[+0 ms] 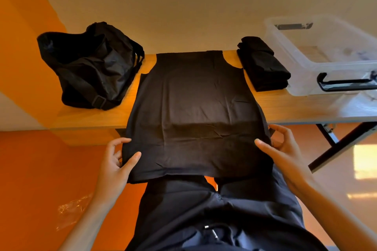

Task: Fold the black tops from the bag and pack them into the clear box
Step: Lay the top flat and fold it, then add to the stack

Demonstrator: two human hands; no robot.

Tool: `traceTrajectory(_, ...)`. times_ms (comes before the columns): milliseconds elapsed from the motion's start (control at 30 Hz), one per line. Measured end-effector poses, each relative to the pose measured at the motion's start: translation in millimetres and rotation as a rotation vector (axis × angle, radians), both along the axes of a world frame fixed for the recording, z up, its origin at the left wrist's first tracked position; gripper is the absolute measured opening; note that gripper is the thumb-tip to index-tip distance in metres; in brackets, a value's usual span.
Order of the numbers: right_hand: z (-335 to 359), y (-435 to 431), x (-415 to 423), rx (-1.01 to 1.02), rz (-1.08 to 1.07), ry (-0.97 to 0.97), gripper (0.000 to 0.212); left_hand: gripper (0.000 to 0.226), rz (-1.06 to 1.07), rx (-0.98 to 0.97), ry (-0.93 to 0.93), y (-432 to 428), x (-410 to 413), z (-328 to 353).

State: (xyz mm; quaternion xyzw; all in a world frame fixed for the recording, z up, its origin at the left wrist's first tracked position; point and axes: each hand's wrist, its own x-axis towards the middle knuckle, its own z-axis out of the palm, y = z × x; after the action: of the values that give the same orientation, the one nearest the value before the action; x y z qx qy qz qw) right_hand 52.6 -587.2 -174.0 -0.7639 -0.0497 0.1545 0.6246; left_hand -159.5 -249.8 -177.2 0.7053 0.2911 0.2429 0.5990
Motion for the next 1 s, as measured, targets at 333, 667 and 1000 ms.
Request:
traceTrajectory(333,12.6,-16.4,-13.9,-0.197,0.086,0.07,0.014,0.015,-0.148,-0.025,-0.058,2.4,-25.2,15.6)
traceTrajectory(667,30.8,-35.3,-16.5,0.238,0.171,-0.025,0.031,0.059,-0.293,-0.086,-0.188,18.8,-43.0,25.0)
traceTrajectory(1000,16.5,-65.2,3.6,0.411,0.339,0.098,0.046,0.046,-0.154,0.213,-0.168,27.3,-39.9,26.6)
